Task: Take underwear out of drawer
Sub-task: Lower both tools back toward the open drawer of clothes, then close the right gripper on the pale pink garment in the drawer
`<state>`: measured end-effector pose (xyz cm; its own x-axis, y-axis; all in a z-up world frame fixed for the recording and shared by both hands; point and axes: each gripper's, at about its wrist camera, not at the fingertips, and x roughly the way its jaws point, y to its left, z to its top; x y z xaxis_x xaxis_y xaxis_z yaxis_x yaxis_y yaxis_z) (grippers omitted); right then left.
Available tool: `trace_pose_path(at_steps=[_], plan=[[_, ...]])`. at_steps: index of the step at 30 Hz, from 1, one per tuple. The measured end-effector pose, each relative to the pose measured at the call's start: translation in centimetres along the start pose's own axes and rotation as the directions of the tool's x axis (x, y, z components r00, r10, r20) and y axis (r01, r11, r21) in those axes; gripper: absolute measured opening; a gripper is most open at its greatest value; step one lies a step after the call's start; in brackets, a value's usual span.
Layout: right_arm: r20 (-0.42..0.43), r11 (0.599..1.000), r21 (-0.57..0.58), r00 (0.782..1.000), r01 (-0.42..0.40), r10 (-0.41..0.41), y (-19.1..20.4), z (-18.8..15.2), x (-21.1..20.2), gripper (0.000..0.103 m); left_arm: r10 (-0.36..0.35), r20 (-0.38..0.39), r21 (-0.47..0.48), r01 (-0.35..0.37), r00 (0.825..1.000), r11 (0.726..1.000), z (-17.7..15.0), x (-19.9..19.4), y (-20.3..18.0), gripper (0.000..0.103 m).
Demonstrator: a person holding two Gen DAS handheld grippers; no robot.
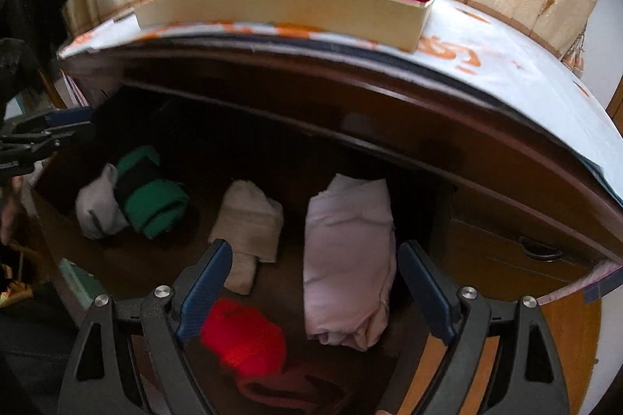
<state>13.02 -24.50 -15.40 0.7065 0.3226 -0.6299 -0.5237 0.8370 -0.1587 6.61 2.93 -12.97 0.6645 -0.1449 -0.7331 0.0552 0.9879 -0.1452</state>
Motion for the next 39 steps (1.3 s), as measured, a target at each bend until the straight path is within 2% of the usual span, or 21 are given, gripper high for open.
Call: trace_pose_path(at_steps=[11, 20, 22, 25, 31, 33, 35, 39], plan=[[-0.139, 0.995, -0.092, 0.989, 0.033, -0.046, 0.6, 1.0, 2.9, 0.089, 0.014, -0.048, -0.021, -0.015, 0.999, 1.0, -0.3, 1.3, 0.9, 0.067], [-0.284, 0.985, -0.161, 0.954, 0.056, -0.1, 1.1, 1.1, 5.6, 0.089, 0.007, -0.066, -0.018, -0.008, 0.998, 1.0, -0.3, 1.5, 1.0, 0.068], [-0.309, 0.983, -0.174, 0.945, 0.054, -0.107, 1.2, 1.1, 6.1, 0.084, 0.008, -0.069, -0.019, -0.009, 0.998, 1.0, -0.3, 1.5, 1.1, 0.069], [-0.336, 0.981, -0.187, 0.935, 0.056, -0.117, 1.1, 1.0, 6.7, 0.08, 0.009, -0.069, -0.021, -0.011, 0.998, 1.0, -0.3, 1.5, 1.1, 0.069], [-0.373, 0.97, -0.239, 0.919, 0.037, -0.127, 1.6, 0.7, 7.5, 0.079, 0.005, -0.069, -0.021, -0.007, 0.998, 1.0, -0.3, 1.5, 1.1, 0.069], [-0.385, 0.967, -0.253, 0.916, 0.013, -0.113, 1.9, 0.4, 7.7, 0.072, 0.004, -0.066, -0.022, -0.006, 0.998, 1.0, -0.2, 1.4, 1.1, 0.069], [-0.389, 0.962, -0.272, 0.913, 0.015, -0.124, 2.3, 0.2, 8.0, 0.071, 0.004, -0.064, -0.026, -0.006, 0.998, 1.0, -0.2, 1.4, 1.2, 0.07], [-0.363, 0.967, -0.254, 0.928, -0.01, -0.086, 2.2, -0.4, 7.4, 0.069, 0.003, -0.07, -0.026, -0.005, 0.998, 1.0, -0.1, 1.5, 1.2, 0.07]])
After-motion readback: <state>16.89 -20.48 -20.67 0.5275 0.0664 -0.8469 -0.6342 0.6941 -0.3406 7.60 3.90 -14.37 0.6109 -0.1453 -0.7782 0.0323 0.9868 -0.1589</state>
